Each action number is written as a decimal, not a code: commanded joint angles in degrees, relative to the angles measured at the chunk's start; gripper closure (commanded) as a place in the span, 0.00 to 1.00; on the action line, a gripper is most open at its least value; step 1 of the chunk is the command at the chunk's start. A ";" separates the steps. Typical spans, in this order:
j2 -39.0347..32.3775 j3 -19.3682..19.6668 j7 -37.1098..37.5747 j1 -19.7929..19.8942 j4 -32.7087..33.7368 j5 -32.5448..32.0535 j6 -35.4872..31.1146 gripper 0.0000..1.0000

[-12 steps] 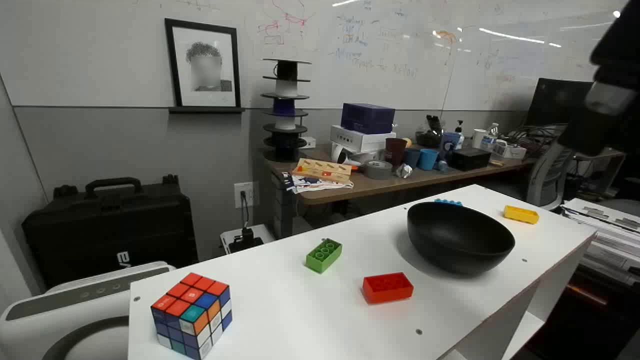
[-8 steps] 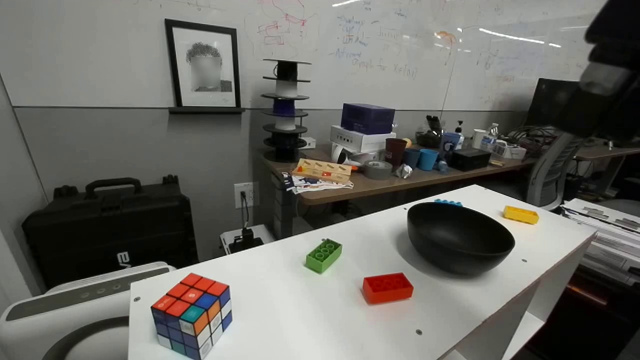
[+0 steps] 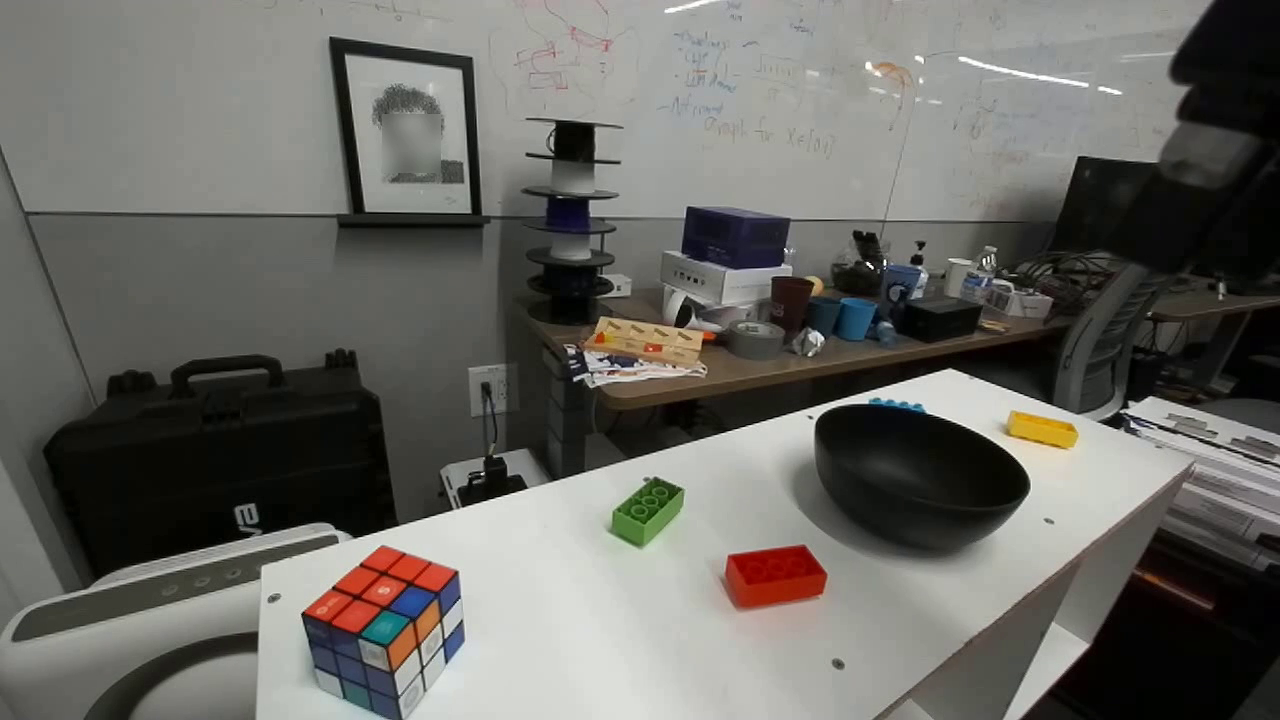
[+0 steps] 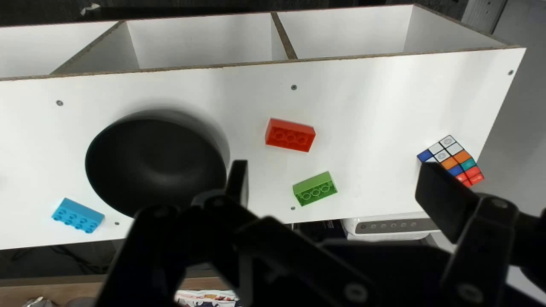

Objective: Put the green, orange, blue and yellow lego bricks in the black bowl respectively

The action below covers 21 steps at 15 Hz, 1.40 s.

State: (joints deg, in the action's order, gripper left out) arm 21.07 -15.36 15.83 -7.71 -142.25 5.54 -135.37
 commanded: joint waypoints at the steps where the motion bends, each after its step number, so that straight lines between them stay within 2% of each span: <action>1: -0.05 0.71 0.24 -0.71 0.07 -0.37 0.12 0.00; 6: -0.05 0.71 0.24 -0.71 0.07 -0.37 0.12 0.00; 10: -7.09 0.15 -0.07 -0.82 3.90 -1.43 2.13 0.00; 13: -14.43 -0.16 0.94 -0.46 7.16 -3.66 0.09 0.00; 17: -24.42 0.78 1.36 -1.50 12.16 -4.69 -7.41 0.00; 21: -34.20 1.88 2.72 -3.18 16.70 -4.20 -22.26 0.00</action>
State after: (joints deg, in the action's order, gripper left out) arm -6.03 -15.02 16.42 -8.67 -130.67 1.67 -150.00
